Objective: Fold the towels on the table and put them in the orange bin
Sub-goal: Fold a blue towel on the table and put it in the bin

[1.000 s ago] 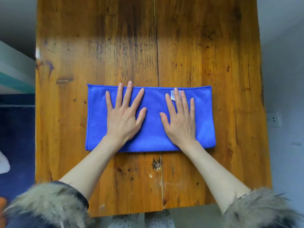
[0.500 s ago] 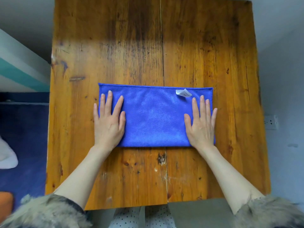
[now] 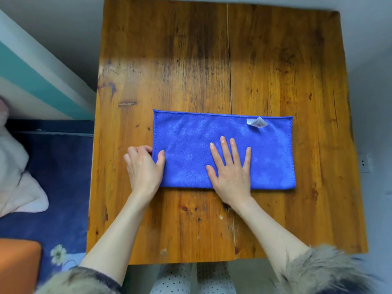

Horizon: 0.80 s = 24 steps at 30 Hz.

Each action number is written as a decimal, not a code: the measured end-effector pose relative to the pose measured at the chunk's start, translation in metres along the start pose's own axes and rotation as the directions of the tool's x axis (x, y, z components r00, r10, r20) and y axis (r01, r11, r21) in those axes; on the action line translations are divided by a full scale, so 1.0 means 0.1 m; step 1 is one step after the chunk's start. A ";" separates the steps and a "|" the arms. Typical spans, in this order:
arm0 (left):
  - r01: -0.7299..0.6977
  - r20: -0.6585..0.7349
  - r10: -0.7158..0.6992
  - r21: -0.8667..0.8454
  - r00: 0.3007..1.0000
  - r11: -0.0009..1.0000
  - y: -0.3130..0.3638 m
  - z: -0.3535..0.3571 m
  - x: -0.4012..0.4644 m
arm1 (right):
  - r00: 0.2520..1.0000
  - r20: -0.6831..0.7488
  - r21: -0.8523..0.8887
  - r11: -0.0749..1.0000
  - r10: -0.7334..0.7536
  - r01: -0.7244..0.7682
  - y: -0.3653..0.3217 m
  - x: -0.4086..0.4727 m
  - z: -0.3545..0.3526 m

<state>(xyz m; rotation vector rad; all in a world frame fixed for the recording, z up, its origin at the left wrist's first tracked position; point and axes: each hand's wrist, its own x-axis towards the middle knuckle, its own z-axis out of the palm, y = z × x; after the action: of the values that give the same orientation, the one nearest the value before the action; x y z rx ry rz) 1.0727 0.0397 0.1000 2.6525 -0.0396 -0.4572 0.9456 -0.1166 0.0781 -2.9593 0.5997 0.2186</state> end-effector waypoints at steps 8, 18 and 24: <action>-0.024 0.120 0.035 -0.091 0.992 0.996 0.02 -0.16 0.09 | 0.995 0.088 -0.031 0.999 0.036 -0.033 -0.03 -0.02 -0.04; 0.494 0.627 0.013 -0.627 0.779 0.602 -0.03 -0.43 0.22 | 0.995 0.095 -0.041 0.999 0.035 -0.032 -0.06 -0.01 -0.04; 0.435 0.564 0.050 -0.688 0.824 0.581 0.22 -0.59 0.03 | 0.983 0.183 0.048 0.999 -0.019 0.011 0.02 0.00 -0.11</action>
<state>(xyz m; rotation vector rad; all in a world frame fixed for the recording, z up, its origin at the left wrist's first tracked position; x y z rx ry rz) 1.0954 0.0440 0.1585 1.5586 0.2545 -1.0113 0.9465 -0.1202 0.0891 -2.8553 0.5503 0.4641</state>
